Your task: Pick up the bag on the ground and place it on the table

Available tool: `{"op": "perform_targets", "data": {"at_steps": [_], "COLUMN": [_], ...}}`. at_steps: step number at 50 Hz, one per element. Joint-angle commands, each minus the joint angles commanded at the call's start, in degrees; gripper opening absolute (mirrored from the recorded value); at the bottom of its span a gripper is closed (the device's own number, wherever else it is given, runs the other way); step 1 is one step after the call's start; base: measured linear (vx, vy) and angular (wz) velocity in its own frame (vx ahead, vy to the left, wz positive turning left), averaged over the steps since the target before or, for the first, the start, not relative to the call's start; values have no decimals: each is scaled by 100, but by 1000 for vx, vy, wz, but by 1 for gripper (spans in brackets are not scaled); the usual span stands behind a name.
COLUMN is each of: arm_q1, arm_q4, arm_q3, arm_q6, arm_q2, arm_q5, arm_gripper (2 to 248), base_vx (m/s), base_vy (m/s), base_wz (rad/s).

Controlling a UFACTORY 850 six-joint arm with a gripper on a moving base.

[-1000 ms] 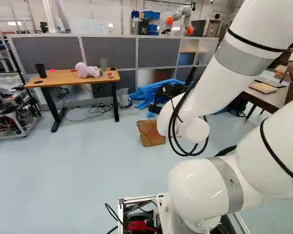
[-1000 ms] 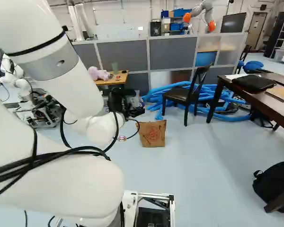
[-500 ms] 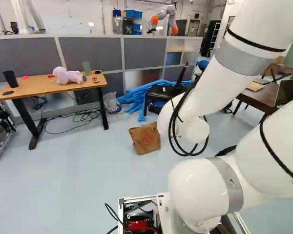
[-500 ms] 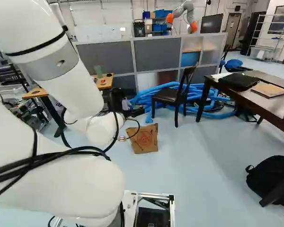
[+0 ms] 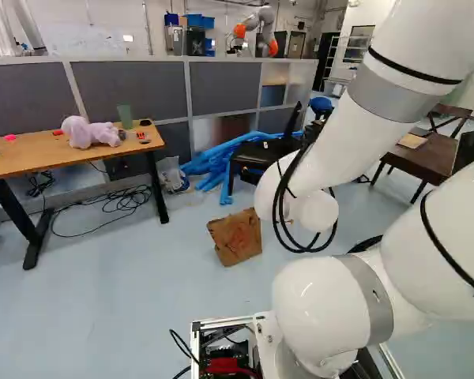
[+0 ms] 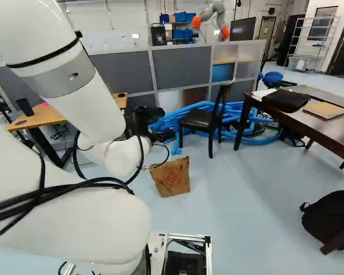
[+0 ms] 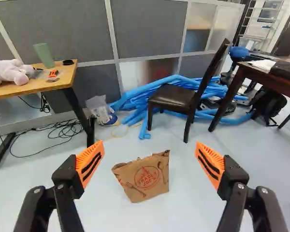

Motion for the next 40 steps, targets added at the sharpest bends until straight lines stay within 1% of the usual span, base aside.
{"op": "perform_targets", "data": {"at_steps": [21, 31, 40], "arm_q1": [0, 0, 0], "arm_q4": [0, 0, 0], "arm_q3": [0, 0, 0], "arm_q6": [0, 0, 0], "arm_q2": [0, 0, 0], "arm_q5": [0, 0, 0], "arm_gripper": [247, 247, 247], "base_vx": [206, 129, 81], "base_vy": [138, 94, 60], "base_wz": [-41, -21, -11]}}
